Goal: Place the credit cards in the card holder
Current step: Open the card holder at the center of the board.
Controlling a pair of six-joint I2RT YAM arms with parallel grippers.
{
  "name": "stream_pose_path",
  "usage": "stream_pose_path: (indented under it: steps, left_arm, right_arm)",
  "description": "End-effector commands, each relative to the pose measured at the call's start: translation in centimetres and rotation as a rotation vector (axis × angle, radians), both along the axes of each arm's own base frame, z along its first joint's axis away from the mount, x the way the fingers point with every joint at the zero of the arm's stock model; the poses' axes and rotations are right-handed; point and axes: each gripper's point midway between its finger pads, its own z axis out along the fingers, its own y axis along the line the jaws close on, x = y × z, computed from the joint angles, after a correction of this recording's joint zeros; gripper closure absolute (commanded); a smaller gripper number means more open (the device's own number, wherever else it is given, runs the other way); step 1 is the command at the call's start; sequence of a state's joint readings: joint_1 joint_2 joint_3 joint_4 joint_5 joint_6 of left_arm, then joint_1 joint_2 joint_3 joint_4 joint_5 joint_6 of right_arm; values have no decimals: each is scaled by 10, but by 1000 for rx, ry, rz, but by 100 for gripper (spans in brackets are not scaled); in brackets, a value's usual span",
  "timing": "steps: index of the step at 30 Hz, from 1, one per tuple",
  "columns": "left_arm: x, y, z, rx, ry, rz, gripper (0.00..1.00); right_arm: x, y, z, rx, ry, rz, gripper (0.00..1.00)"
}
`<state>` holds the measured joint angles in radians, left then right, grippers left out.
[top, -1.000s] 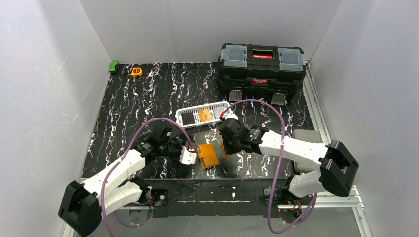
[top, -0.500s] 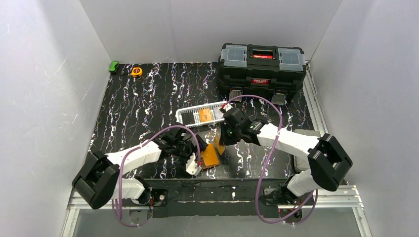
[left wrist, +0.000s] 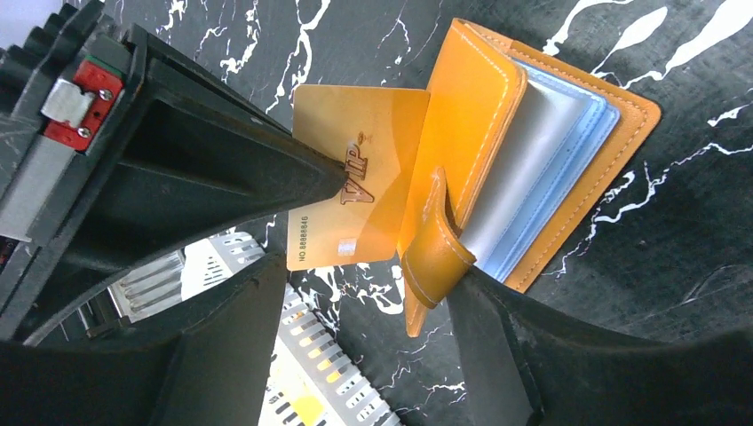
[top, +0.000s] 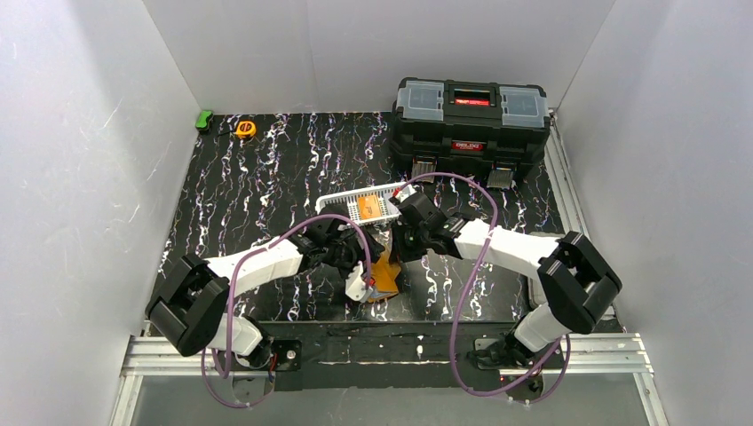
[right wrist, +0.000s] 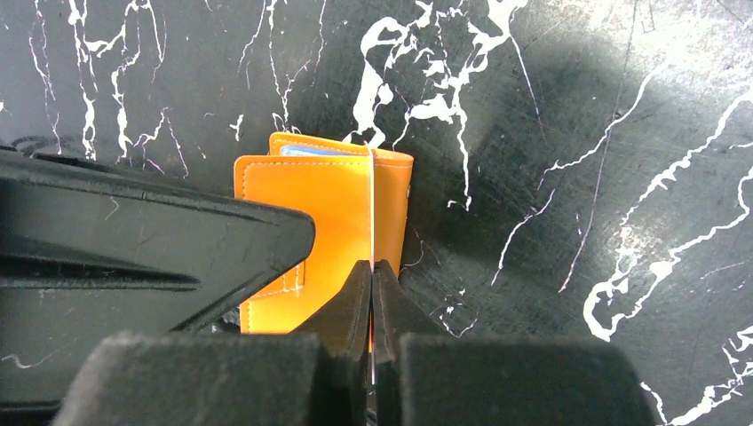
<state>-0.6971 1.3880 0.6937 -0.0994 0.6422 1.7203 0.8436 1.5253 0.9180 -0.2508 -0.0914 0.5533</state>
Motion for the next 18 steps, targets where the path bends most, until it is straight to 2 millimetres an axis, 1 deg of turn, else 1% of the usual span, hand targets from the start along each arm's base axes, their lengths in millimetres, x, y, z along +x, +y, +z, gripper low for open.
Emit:
stream_pose_path:
  steps: [1,3,5,8,12,13,15,16,18]
  left_arm:
    - [-5,-7,7,-15,21,-32,36]
    - [-8,-7,6,-15,33,-32,37]
    - [-13,-7,4,-9,49,-36,41]
    - [-23,-5,1,8,84,-41,55]
    - [-32,-7,4,46,166,16,74]
    - [-33,-8,5,51,184,37,84]
    - [-33,-8,7,62,227,96,98]
    - [-33,-8,7,74,248,134,100]
    - [-29,-9,10,86,299,231,100]
  right_arm:
    - [5,9,5,31,-10,29,99]
    - [5,11,4,35,-7,35,99]
    - [6,11,4,39,-7,36,99]
    - [14,6,7,37,-15,11,99]
    - [35,-10,27,66,-47,-52,99]
    - [39,-15,32,69,-57,-62,99]
    - [46,-22,43,77,-81,-84,99]
    - [48,-26,49,82,-91,-93,99]
    - [52,-33,56,81,-110,-119,99]
